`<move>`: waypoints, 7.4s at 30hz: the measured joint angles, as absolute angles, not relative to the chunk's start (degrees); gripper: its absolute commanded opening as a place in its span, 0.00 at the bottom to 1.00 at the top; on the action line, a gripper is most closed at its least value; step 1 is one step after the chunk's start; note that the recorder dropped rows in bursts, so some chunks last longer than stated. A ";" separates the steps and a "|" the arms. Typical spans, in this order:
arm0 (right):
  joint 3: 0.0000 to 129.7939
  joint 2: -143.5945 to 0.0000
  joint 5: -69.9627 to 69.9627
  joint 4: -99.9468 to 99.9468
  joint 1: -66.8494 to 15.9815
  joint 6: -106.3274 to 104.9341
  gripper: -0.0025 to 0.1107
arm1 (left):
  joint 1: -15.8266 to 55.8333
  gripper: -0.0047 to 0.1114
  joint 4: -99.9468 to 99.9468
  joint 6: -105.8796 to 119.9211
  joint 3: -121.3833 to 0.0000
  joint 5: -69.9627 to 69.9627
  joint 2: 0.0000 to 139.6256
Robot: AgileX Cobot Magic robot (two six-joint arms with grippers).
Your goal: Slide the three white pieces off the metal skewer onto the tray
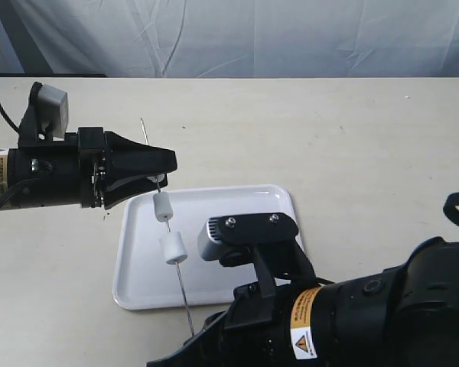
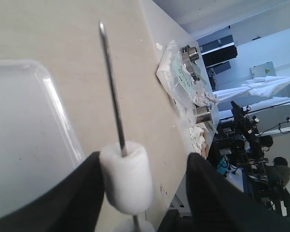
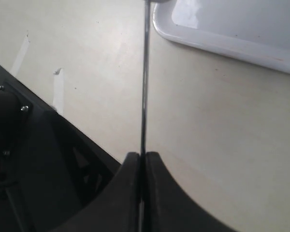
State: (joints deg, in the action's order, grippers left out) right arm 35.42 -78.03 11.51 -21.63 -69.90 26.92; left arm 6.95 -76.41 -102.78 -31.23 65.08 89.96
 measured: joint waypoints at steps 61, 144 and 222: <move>35.42 -77.95 19.56 -19.61 -70.47 26.68 0.02 | 7.45 0.24 -67.83 -99.45 -31.23 65.24 90.00; 35.42 -77.91 25.47 -13.52 -71.86 35.03 0.02 | 2.92 0.39 -83.15 -96.30 -35.32 59.13 104.03; 36.58 -78.52 21.36 -19.21 -63.62 30.06 0.02 | 9.61 0.39 -81.56 -110.97 -35.48 69.48 101.51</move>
State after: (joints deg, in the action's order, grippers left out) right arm 36.58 -78.52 21.36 -19.21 -63.62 30.06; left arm 9.61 -81.56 -110.97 -35.48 69.48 101.51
